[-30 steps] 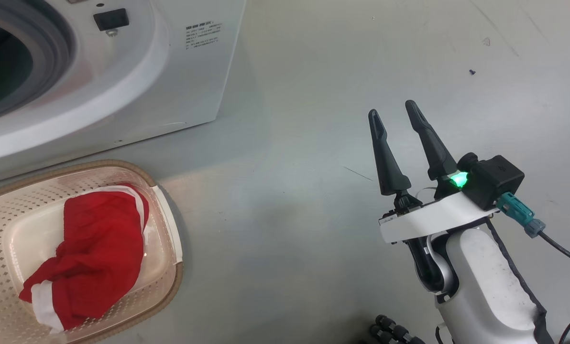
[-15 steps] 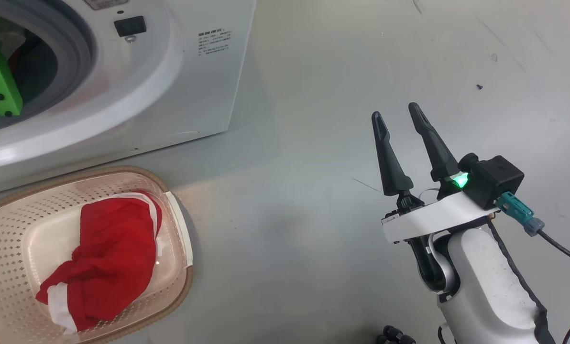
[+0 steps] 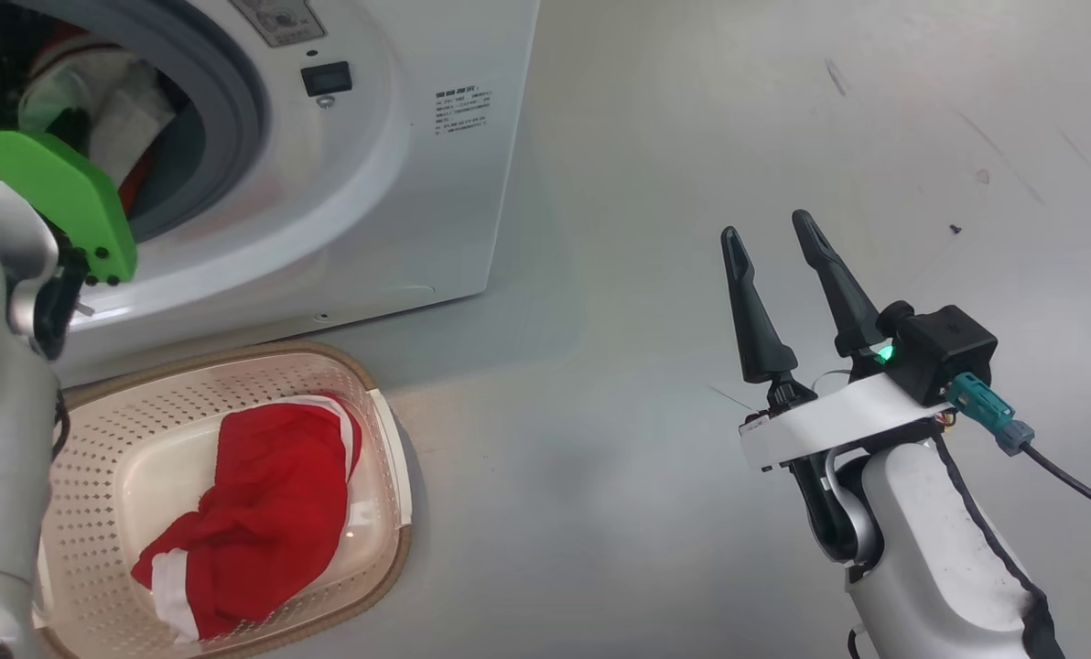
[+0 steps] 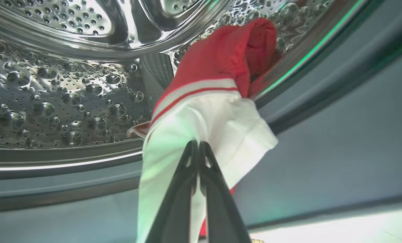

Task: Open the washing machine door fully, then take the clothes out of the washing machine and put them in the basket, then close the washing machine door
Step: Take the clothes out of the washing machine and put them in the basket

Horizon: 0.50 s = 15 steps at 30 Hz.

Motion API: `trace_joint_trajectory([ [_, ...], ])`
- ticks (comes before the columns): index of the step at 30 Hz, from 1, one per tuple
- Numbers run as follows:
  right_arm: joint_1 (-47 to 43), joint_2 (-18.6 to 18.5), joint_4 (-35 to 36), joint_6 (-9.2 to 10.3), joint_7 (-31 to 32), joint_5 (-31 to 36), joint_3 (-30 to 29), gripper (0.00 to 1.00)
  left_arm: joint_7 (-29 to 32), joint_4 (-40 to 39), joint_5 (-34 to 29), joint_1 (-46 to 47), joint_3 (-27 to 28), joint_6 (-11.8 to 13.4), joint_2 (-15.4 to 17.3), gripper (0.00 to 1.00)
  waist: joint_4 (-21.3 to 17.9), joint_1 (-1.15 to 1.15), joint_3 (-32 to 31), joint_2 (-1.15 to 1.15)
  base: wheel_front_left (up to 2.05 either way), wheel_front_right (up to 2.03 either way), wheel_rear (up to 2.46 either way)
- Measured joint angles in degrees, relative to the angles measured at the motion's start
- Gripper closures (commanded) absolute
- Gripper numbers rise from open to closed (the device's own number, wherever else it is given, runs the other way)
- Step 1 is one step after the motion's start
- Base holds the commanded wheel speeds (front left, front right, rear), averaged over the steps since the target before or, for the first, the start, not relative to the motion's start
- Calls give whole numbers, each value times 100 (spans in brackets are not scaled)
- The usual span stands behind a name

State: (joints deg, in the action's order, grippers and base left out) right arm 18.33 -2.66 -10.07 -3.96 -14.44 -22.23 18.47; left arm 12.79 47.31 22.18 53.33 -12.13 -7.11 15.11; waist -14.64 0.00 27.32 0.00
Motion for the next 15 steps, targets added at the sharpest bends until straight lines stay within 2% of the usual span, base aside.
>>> trace_joint_trajectory([
  [6, -19, -7, -87, -9, 0, 36, -104, 0, -258, 8, 155, -231, -159, 0, -166, 100, 179, 0, -268, 0, 0, 0, 0],
  [15, -242, -12, -196, -53, 0, 70, -186, 0, -614, 23, 431, -626, -322, 0, -216, 100, 449, 0, -661, 0, 0, 0, 0],
])
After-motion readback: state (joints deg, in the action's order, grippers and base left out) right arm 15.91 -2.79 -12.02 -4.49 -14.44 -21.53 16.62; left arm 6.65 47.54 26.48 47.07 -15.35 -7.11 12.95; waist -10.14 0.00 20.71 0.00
